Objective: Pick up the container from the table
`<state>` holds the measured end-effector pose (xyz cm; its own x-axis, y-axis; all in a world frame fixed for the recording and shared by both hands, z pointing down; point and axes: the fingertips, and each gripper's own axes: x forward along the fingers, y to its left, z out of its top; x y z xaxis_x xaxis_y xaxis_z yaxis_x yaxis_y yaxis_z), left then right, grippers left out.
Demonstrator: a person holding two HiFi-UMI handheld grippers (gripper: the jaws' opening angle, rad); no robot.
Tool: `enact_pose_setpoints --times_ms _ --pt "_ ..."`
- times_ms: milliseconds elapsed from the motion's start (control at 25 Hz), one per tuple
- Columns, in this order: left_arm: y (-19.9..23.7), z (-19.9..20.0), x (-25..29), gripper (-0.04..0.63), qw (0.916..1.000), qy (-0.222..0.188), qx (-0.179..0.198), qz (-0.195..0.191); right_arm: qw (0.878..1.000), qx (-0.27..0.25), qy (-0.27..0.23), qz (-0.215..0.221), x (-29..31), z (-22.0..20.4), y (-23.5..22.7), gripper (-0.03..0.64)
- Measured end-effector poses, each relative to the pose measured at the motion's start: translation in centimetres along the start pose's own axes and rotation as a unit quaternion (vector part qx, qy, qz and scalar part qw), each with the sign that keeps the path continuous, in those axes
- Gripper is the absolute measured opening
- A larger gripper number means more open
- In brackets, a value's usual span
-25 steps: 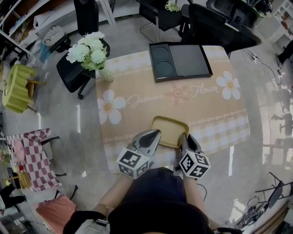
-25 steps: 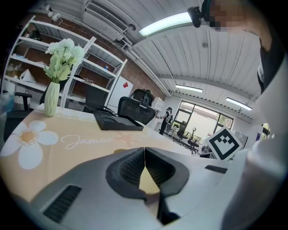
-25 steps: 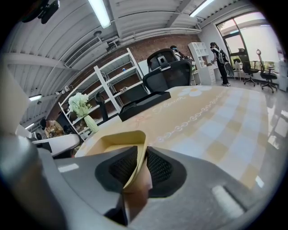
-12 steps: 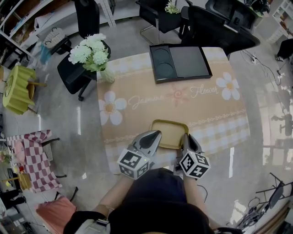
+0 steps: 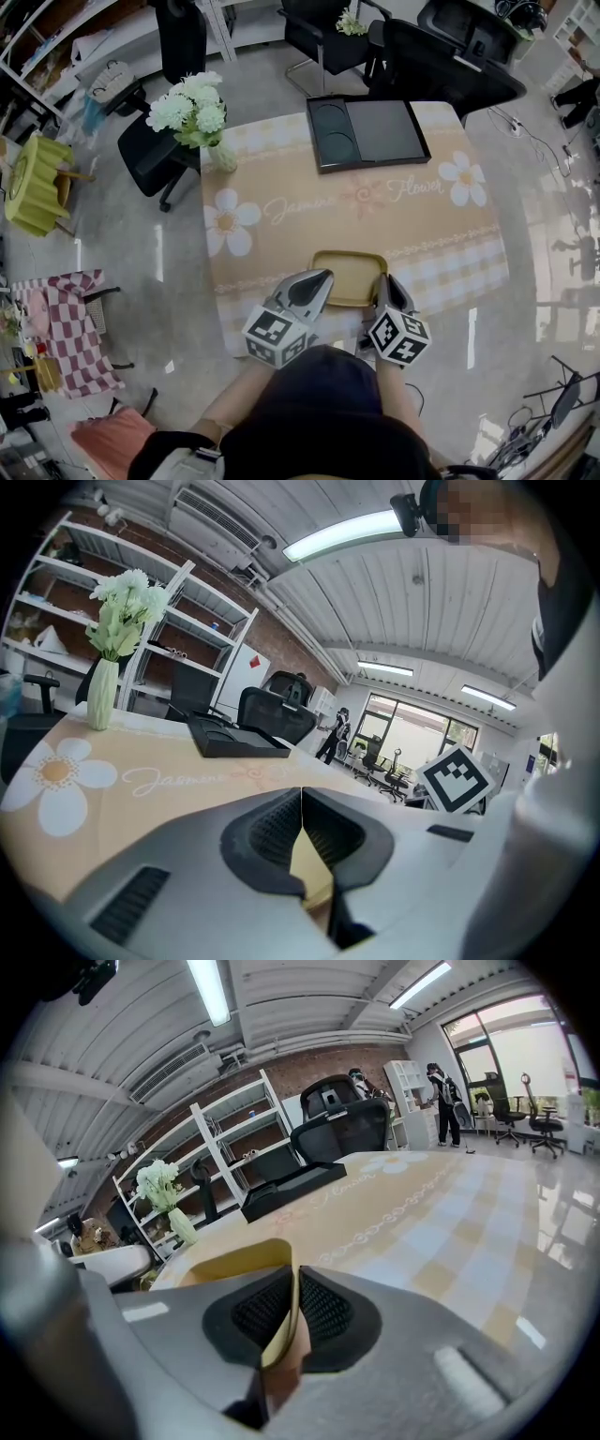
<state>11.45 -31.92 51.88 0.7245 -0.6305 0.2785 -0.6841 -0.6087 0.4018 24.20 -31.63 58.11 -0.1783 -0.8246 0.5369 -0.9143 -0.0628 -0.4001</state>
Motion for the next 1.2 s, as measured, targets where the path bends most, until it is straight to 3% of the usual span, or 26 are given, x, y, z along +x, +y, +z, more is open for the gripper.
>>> enact_pose_setpoints --times_ms 600,1200 --pt "-2.5 0.2 -1.1 0.011 0.9992 -0.004 0.025 -0.031 0.997 0.024 -0.059 -0.035 -3.7 1.5 -1.6 0.023" --pt "-4.6 -0.4 -3.2 0.011 0.9975 -0.011 0.061 -0.034 0.986 0.058 -0.136 -0.079 -9.7 2.0 -4.4 0.023"
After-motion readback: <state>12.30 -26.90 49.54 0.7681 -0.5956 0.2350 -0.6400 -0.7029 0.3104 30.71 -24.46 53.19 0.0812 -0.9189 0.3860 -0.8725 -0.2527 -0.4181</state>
